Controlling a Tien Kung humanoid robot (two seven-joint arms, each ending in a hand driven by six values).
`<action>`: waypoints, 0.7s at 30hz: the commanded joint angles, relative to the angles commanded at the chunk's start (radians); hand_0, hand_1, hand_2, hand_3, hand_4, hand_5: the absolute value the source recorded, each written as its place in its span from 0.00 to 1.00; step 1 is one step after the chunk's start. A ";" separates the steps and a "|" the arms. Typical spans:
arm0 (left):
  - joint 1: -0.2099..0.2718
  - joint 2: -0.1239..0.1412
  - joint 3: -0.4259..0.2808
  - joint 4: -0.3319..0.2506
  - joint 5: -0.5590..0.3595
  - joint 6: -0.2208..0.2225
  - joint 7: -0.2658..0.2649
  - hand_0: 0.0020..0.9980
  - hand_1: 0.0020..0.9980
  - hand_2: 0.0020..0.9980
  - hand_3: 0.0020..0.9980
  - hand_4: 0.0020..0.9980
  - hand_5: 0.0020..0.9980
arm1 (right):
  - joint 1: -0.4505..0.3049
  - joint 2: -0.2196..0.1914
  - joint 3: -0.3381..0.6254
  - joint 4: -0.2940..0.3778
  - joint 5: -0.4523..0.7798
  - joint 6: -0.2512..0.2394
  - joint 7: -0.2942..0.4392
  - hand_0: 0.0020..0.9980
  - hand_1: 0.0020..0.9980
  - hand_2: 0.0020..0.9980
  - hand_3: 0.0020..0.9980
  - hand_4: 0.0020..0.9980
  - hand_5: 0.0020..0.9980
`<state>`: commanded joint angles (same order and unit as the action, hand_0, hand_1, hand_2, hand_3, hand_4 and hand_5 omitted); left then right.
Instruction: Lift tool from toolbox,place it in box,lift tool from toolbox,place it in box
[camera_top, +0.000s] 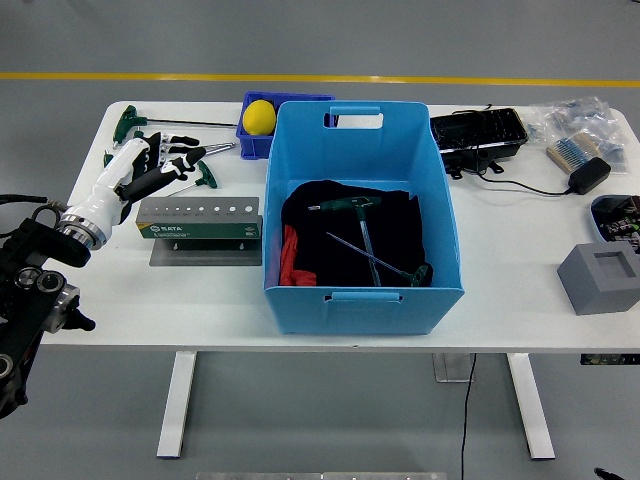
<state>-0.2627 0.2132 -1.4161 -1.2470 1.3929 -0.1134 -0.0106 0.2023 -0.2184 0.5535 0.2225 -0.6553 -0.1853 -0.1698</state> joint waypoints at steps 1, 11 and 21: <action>0.032 -0.007 -0.031 -0.002 -0.019 -0.016 -0.001 0.54 0.61 0.70 0.66 0.96 0.76 | -0.002 0.001 0.004 0.000 -0.003 0.000 -0.001 0.62 0.60 0.67 0.54 0.78 0.65; 0.207 -0.152 -0.239 -0.011 0.030 -0.044 -0.021 0.55 0.61 0.70 0.67 0.95 0.77 | -0.023 0.016 0.031 -0.005 -0.030 -0.001 -0.008 0.62 0.60 0.67 0.54 0.78 0.65; 0.181 -0.140 -0.199 -0.014 -0.035 -0.029 -0.084 0.55 0.61 0.69 0.67 0.95 0.76 | -0.022 0.020 0.030 -0.005 -0.039 0.003 -0.010 0.62 0.60 0.67 0.54 0.77 0.66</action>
<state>-0.0814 0.0733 -1.6148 -1.2612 1.3576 -0.1421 -0.0945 0.1803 -0.1980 0.5832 0.2178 -0.6948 -0.1827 -0.1794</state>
